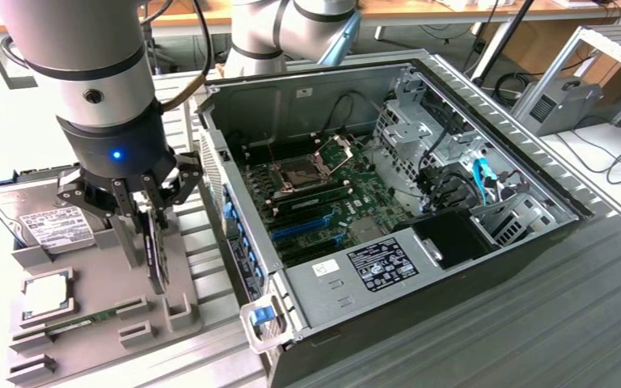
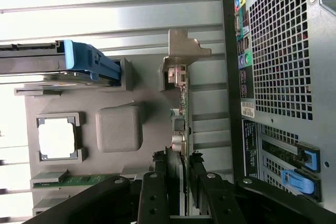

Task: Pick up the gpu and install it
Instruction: 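Pick up the gpu and move the gpu toward the slot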

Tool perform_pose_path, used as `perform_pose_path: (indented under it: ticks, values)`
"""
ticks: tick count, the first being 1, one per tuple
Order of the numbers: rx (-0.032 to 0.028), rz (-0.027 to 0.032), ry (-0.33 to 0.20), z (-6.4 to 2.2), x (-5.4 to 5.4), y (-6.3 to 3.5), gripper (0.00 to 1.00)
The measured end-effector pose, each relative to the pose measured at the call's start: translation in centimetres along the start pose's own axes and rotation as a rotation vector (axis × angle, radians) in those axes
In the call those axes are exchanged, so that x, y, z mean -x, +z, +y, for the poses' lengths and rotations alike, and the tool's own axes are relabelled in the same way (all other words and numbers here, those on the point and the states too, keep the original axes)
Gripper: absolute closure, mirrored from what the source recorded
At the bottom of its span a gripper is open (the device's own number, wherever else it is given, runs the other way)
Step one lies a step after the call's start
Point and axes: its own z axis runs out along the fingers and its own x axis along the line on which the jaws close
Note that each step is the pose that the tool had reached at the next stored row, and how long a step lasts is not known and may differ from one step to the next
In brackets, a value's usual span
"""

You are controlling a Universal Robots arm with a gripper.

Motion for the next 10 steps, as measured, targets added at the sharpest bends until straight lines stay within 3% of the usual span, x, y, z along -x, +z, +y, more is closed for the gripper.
perform_pose_path:
  ticks: [10]
  values:
    - [0.0001, -0.0001, 0.0, 0.01, 0.01, -0.39, 0.71]
